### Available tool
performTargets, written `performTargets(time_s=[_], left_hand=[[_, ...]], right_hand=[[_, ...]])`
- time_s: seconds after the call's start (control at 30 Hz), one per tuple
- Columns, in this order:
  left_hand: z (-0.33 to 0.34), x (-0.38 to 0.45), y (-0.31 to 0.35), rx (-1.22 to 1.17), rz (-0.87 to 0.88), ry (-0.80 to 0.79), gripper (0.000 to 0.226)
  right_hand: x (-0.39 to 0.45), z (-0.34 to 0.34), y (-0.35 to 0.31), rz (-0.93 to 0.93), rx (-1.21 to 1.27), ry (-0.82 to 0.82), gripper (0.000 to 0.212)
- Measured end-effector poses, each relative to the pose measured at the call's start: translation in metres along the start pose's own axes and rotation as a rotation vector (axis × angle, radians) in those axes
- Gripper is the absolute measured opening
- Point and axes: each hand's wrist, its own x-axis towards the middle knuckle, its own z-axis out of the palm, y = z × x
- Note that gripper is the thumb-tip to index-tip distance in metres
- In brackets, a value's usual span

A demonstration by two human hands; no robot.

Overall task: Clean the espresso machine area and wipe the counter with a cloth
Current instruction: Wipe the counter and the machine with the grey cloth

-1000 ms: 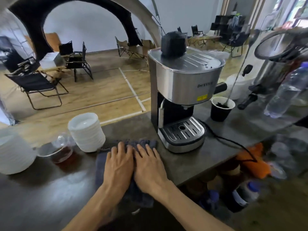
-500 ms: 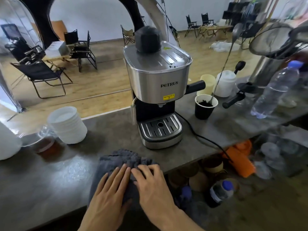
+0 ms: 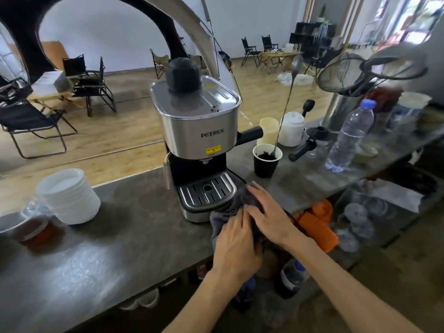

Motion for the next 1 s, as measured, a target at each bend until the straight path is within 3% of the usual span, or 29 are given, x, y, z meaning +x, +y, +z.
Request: performTargets(time_s=[0.1,0.27,0.4,0.5,0.57,0.67,0.73,0.83,0.93,1.0], left_hand=[[0.018,0.015,0.003,0.047,-0.019,-0.018,0.07],[0.007,0.003,-0.006,0.169,0.014,-0.111,0.059],[-0.006,-0.006,-0.008,0.132,0.04,-0.188,0.05],[-0.004,-0.003,0.011,0.102,0.04,-0.058,0.053],[0.003,0.008,0.035,0.047,0.059,0.078,0.05],[0.018,0.048,0.07,-0.071,0.032,0.23,0.054],[0.029,0.077,0.088,-0.05,-0.058,0.151,0.062],[0.056,0.087,0.091,0.009,-0.188,0.009,0.062],[0.076,0.066,0.078,0.069,-0.098,-0.001,0.06],[0.08,0.053,0.074,0.122,-0.029,-0.048,0.061]], right_hand=[[0.024,0.007,0.029,-0.012,-0.263,-0.132,0.046],[0.003,0.009,0.035,-0.178,-0.279,-0.121,0.051],[-0.03,0.005,0.03,-0.257,-0.225,-0.104,0.035],[-0.036,-0.012,0.027,-0.183,-0.083,-0.081,0.026],[-0.031,-0.04,0.027,-0.125,0.081,0.07,0.026],[-0.002,-0.091,0.038,-0.125,0.098,0.268,0.026],[0.027,-0.112,0.05,-0.095,0.034,0.203,0.023],[0.037,-0.108,0.077,-0.009,-0.199,-0.067,0.032],[0.007,-0.097,0.102,-0.126,-0.305,-0.03,0.05],[-0.014,-0.092,0.111,-0.169,-0.292,0.011,0.047]])
